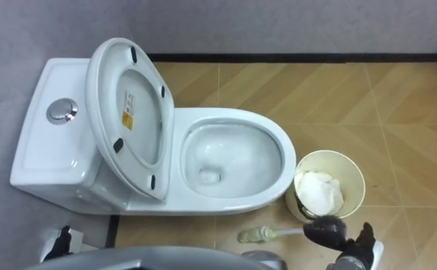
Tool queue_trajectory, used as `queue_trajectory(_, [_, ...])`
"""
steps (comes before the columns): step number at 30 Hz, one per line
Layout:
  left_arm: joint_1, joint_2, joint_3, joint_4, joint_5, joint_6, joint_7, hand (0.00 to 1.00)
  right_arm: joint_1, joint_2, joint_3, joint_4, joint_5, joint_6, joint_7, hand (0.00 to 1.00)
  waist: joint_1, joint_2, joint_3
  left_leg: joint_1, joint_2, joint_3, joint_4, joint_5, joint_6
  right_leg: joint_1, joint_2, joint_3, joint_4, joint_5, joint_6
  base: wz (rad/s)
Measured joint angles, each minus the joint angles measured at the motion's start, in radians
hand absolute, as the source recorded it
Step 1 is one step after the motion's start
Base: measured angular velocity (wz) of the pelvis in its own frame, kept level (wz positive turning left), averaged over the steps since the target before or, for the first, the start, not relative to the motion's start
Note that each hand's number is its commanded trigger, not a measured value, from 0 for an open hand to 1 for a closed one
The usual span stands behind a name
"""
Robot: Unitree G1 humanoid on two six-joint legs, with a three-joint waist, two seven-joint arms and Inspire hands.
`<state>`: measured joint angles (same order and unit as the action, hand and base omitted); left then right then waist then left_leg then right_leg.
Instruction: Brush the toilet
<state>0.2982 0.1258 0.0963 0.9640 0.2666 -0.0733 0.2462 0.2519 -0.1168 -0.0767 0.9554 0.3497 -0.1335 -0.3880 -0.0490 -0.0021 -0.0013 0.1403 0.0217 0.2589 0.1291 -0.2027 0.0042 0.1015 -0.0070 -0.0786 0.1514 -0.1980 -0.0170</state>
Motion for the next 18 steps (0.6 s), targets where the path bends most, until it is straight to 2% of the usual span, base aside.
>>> queue_trajectory(4, [0.005, 0.0, 0.005, 0.006, 0.002, 0.001, -0.002, 0.0, -0.017, -0.005, -0.03, 0.135, 0.0, 0.003, 0.049, 0.0, -0.002, -0.001, -0.0011, 0.001, -0.001, -0.007, 0.0, 0.0, 0.0, 0.004, -0.004, -0.006, 0.0, 0.0, 0.0, 0.03])
queue_trajectory(6, [0.004, 0.001, 0.019, 0.019, 0.01, 0.004, -0.006, 0.0, -0.018, -0.005, -0.034, 0.186, 0.002, 0.019, 0.085, 0.0, -0.001, -0.003, -0.0017, -0.002, -0.001, -0.013, 0.001, 0.0, 0.0, 0.004, -0.005, -0.01, -0.001, 0.0, 0.0, 0.06])
queue_trajectory(12, [0.016, 0.001, 0.027, 0.044, 0.097, 0.095, -0.034, 0.0, 0.01, -0.008, -0.03, 0.276, -0.044, 0.102, 0.233, 0.0, 0.002, -0.007, -0.0012, 0.006, -0.002, -0.016, 0.002, 0.0, 0.0, 0.011, -0.008, -0.009, 0.0, -0.001, 0.0, 0.01])
queue_trajectory(18, [0.01, -0.002, 0.026, 0.057, 0.143, 0.151, -0.06, 0.0, -0.012, -0.012, -0.021, 0.335, -0.211, 0.17, 0.321, 0.0, 0.003, -0.007, 0.0014, 0.008, 0.002, -0.025, 0.002, -0.005, 0.003, 0.01, -0.006, -0.009, 0.004, -0.001, 0.0, 0.0])
